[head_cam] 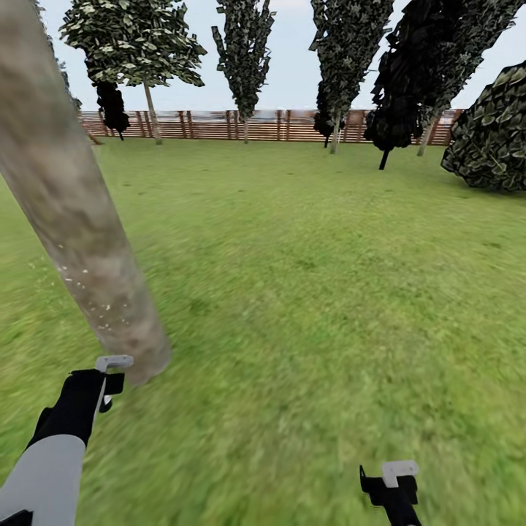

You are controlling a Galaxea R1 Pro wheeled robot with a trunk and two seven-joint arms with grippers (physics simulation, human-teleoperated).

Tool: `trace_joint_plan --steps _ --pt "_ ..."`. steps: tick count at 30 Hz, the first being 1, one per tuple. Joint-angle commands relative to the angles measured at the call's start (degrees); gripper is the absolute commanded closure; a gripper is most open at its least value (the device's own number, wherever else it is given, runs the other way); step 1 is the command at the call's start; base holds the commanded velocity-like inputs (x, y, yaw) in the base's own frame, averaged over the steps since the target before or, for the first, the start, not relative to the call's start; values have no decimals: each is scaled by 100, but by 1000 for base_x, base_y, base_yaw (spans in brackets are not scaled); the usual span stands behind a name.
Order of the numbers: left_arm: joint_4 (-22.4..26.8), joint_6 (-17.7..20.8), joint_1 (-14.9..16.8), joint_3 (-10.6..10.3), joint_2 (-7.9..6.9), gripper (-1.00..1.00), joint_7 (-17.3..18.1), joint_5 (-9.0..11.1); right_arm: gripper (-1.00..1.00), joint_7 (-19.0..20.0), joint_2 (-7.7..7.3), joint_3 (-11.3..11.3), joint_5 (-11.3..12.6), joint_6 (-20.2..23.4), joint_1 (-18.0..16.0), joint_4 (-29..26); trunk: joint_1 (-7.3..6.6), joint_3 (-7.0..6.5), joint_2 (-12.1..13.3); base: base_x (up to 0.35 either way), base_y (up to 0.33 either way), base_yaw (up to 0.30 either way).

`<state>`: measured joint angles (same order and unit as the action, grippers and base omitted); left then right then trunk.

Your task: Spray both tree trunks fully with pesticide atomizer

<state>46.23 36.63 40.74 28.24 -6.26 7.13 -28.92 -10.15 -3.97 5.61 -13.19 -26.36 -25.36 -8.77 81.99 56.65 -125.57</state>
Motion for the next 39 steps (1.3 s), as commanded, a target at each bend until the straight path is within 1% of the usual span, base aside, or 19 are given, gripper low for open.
trace_joint_plan --steps 1,4,6,8,10,19,32,39 --pt "10 19 0 27 -20 100 54 -61 -100 -11 2 46 -60 -18 -4 7 2 5 -2 238 -206 0" --pt "24 19 -92 33 -58 100 42 -64 -100 19 4 43 -60 -18 -4 7 2 5 -2 232 -216 51" --pt "22 19 -104 30 -59 100 -117 -63 -100 30 3 40 -62 -18 -4 7 2 5 -2 208 -236 218" --pt "13 19 -109 32 -60 100 -378 -29 -100 42 5 38 -67 -18 -4 7 2 5 -2 187 -245 259" --pt "10 19 -110 18 -50 100 -452 5 -100 45 9 37 -69 -18 -4 7 2 5 -2 149 -256 273" --pt "14 32 -110 -15 7 100 -522 9 -100 31 11 37 -69 -18 -4 7 2 5 -2 32 -280 271" --pt "9 46 -110 -2 28 100 -520 18 -100 19 15 37 -69 -18 -4 7 2 5 -2 47 -286 28" --pt "9 46 -110 -2 28 100 -485 16 -100 16 20 37 -69 -18 -4 7 2 5 -2 153 -286 223"
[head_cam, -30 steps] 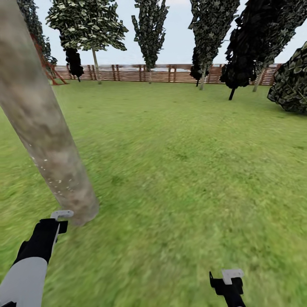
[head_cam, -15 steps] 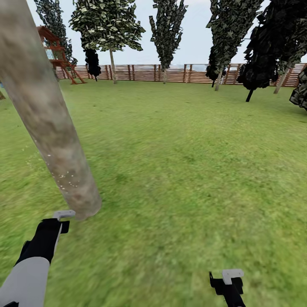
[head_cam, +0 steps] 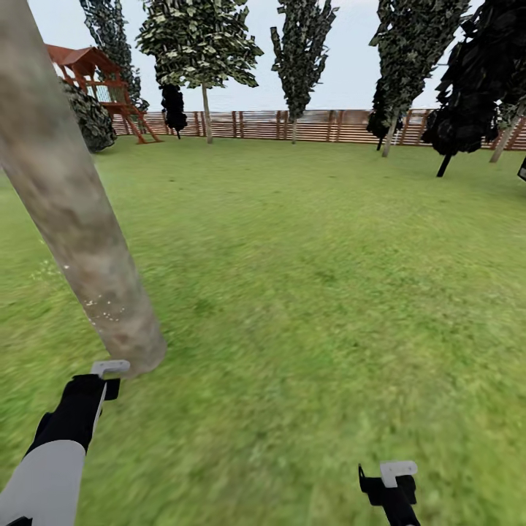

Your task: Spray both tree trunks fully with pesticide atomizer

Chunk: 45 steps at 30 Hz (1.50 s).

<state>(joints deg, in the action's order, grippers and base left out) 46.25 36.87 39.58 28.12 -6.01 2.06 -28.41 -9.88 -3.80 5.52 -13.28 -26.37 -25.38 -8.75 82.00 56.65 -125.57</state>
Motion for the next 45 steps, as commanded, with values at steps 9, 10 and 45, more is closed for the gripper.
trace_joint_plan --steps 9,10,45 --pt "7 20 6 9 4 100 41 -33 -100 -10 2 46 -60 -17 -2 5 1 5 -2 189 -282 265" --pt "7 20 6 9 4 100 45 -33 -100 -10 2 46 -60 -17 -2 5 1 5 -2 198 -275 100" --pt "348 1007 1455 -378 -68 100 512 -69 -100 -23 -14 55 -52 -17 -2 5 1 5 -2 61 -184 169"
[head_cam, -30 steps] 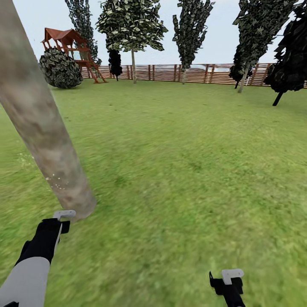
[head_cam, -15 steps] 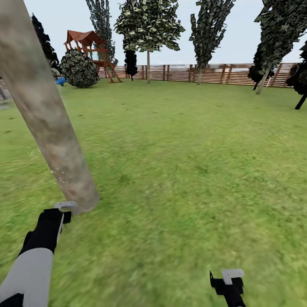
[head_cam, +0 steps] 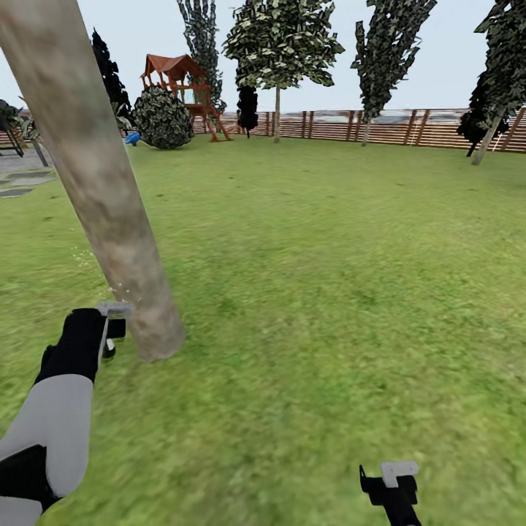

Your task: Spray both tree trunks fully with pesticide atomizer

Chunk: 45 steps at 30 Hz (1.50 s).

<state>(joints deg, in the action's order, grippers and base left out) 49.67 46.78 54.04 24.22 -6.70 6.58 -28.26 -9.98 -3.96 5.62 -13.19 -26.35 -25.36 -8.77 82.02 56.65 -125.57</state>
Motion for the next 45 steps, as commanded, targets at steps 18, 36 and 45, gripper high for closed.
trace_joint_plan --steps 18,36,45 --pt "73 309 125 -482 -336 100 735 -78 -100 -15 0 45 -61 -19 -4 7 -1 6 -2 150 0 0" --pt "16 1009 294 -1340 -993 100 1576 -67 -100 -13 9 39 -61 -19 -4 2 -1 6 -2 25 0 46" --pt "34 1001 291 -1336 -965 100 1697 -74 -100 -14 9 45 -61 -19 -4 5 -1 6 -2 270 -42 55"
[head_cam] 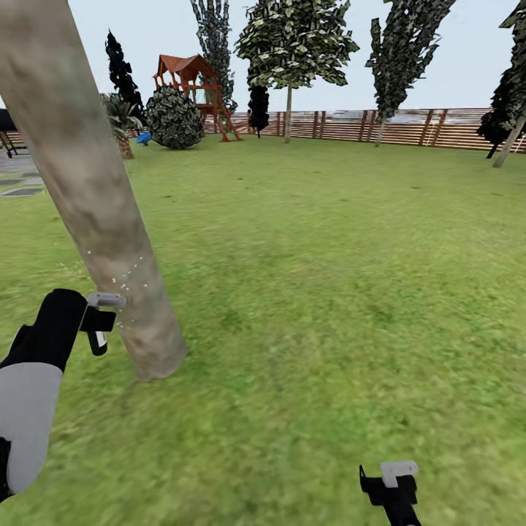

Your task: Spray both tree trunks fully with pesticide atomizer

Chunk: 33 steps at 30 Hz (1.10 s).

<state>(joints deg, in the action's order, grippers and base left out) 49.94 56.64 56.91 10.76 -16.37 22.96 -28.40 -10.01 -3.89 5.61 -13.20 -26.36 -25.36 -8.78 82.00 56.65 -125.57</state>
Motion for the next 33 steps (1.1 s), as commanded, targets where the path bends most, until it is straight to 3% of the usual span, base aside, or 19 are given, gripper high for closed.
trace_joint_plan --steps 1,12,20,31,33 --pt "11 14 4 15 2 100 59 -61 -100 -12 2 44 -60 -18 -4 8 1 5 -2 67 -242 1" --pt "-26 -44 -31 37 -26 100 49 -90 -100 -11 2 38 -60 -18 -4 6 1 5 -2 -18 -270 66" --pt "-37 -72 -439 58 -24 100 -2 -88 -100 -18 -3 46 -60 -18 -4 8 1 5 -2 206 -212 83" --pt "-38 -75 -506 91 -37 100 -2 -97 -100 -17 2 41 -60 -18 -4 5 1 5 -2 35 -271 59" --pt "-36 -85 -653 165 -43 100 -2 -92 -100 -17 2 40 -60 -18 -4 5 1 5 -2 108 -276 264"
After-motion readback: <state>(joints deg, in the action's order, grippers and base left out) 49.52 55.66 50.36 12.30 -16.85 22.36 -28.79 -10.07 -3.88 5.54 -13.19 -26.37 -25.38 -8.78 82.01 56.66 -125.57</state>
